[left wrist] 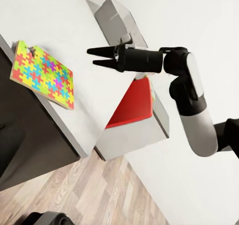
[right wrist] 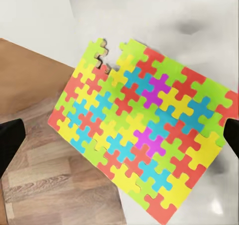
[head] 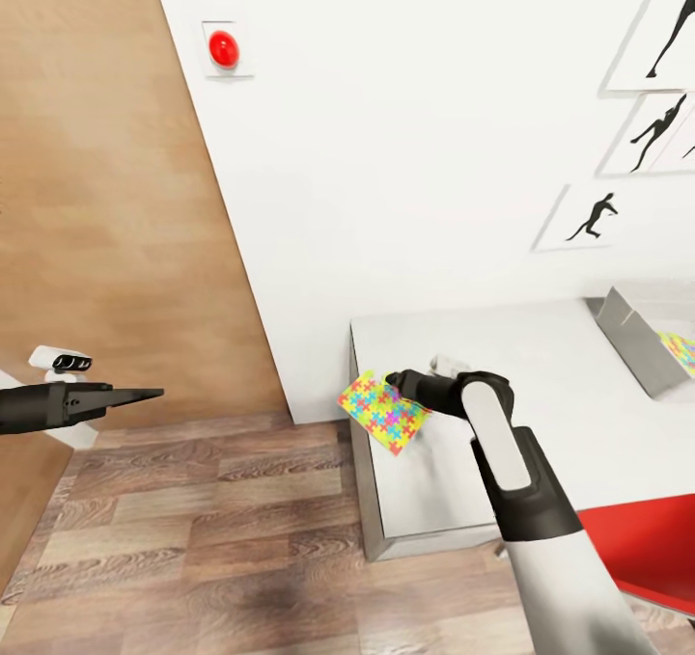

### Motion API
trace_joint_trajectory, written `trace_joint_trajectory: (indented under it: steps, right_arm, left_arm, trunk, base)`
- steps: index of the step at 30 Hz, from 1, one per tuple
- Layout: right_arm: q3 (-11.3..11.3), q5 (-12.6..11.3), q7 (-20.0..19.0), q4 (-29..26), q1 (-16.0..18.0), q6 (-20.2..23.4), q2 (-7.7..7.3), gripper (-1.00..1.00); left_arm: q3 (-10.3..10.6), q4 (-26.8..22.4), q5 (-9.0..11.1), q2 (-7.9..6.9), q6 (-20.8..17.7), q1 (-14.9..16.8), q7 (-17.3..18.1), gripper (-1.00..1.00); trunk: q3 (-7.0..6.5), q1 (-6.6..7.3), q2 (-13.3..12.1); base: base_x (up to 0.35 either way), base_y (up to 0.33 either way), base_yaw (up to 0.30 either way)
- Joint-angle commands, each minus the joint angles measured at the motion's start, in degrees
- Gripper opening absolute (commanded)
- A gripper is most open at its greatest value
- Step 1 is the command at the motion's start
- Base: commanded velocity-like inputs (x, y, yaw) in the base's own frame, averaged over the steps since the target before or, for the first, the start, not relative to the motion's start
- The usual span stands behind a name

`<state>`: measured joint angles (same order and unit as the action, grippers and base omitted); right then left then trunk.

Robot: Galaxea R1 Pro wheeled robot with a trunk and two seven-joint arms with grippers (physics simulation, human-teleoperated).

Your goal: Put all the toys in the child's room - the three board games (two on the bed and one on the table), the two jigsaw puzzles on the table, and the tennis ball on the table - inside the toy box on the table in the child's room.

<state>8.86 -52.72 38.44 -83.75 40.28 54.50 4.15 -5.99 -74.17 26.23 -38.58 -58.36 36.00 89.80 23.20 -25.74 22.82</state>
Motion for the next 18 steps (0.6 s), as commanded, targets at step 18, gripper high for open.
trace_joint_trajectory:
  steps: [18]
  right_arm:
    - [-0.23, -5.73, -4.12, -6.67, -5.77, 2.76, -0.13, 1.0]
  left_arm:
    - [0.02, -0.01, -0.04, -0.03, -0.61, 0.04, 0.2, 1.0]
  trunk:
    - [-1.55, -0.04, 0.1]
  base:
    - [0.0, 0.0, -0.001]
